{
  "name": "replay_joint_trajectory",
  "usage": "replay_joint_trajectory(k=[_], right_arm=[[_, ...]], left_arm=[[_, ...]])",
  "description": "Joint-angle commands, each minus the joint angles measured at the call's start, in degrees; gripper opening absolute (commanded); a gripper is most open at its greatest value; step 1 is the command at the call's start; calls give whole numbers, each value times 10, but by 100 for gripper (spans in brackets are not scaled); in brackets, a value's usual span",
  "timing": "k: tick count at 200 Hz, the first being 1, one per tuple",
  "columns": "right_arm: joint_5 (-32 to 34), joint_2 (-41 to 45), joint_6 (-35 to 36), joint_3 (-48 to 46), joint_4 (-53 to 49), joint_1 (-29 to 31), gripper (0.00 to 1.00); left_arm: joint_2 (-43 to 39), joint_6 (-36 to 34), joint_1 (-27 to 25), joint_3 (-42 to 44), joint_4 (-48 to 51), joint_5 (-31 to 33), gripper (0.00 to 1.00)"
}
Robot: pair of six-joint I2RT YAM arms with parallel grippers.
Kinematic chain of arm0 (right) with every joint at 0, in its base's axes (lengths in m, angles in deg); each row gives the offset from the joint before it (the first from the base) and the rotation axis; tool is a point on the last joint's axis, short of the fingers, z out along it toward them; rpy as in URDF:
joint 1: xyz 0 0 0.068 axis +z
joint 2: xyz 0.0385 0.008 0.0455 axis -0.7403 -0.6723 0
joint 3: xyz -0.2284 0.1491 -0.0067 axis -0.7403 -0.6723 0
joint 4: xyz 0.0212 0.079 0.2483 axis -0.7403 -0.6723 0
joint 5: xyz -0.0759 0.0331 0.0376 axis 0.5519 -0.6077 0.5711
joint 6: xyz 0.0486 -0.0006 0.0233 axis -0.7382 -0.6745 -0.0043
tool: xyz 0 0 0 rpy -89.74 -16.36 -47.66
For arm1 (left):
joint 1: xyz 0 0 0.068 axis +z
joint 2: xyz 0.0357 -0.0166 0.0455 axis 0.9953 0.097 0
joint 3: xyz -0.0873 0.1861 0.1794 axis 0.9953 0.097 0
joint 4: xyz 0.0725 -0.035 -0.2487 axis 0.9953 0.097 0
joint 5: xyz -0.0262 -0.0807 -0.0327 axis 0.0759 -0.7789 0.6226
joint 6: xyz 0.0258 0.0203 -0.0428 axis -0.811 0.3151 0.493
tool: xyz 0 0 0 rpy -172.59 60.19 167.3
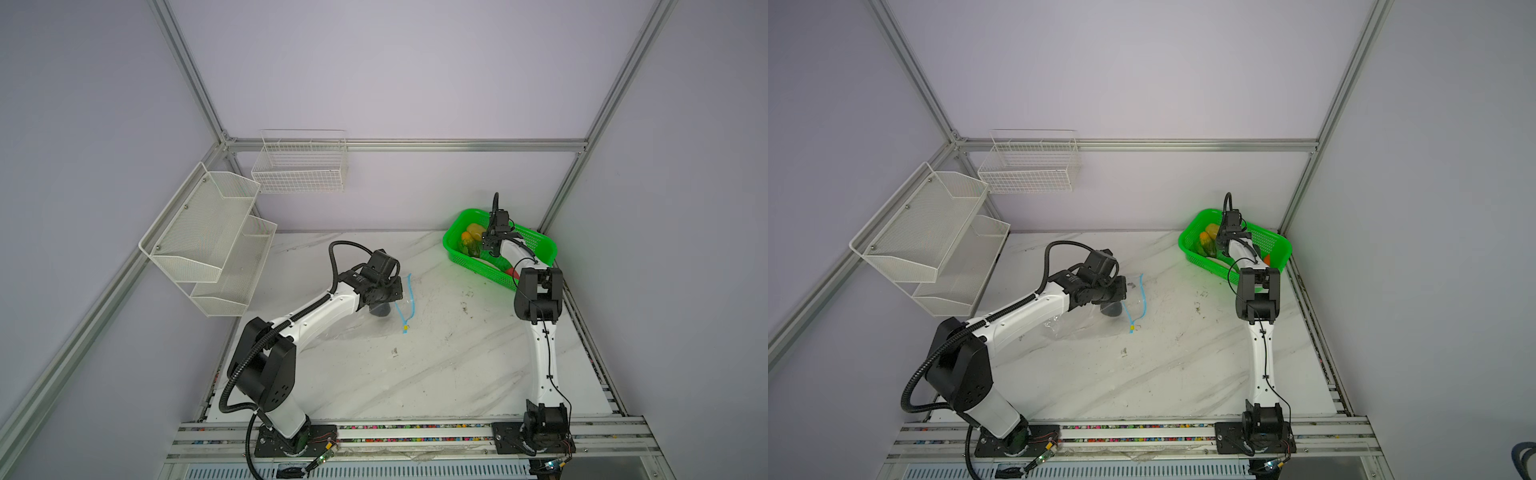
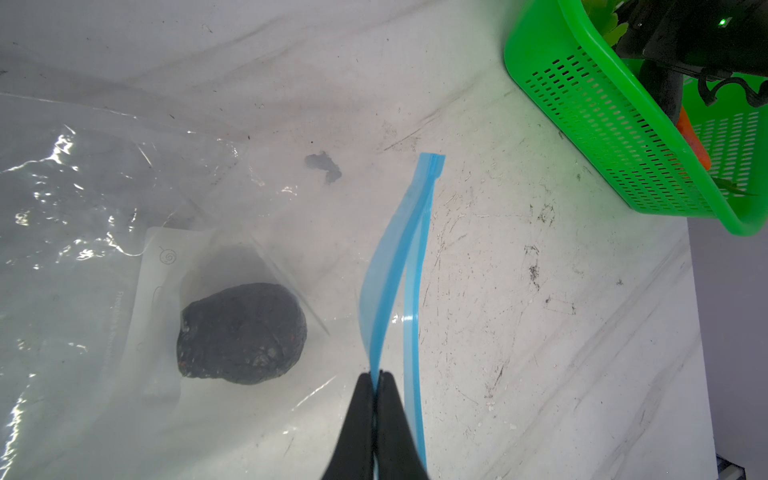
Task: Place the food in the zip-top bag and seal the zipper
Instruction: 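Grasp the purple red onion in the basket with the right gripper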
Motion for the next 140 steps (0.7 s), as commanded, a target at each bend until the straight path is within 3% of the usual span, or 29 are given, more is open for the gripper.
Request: replay_joint_trajectory(k=[1, 76, 140], right_arm=[[-5, 12, 6, -5, 1, -4, 68], [-21, 97, -19, -76, 29, -4, 66], [-96, 162, -69, -155, 37, -4, 65]], left_arm=[[-22, -2, 1, -29, -6, 3, 0], [-30, 1, 2, -19, -11, 9, 0], [-44, 14, 2, 11, -34, -2, 0]])
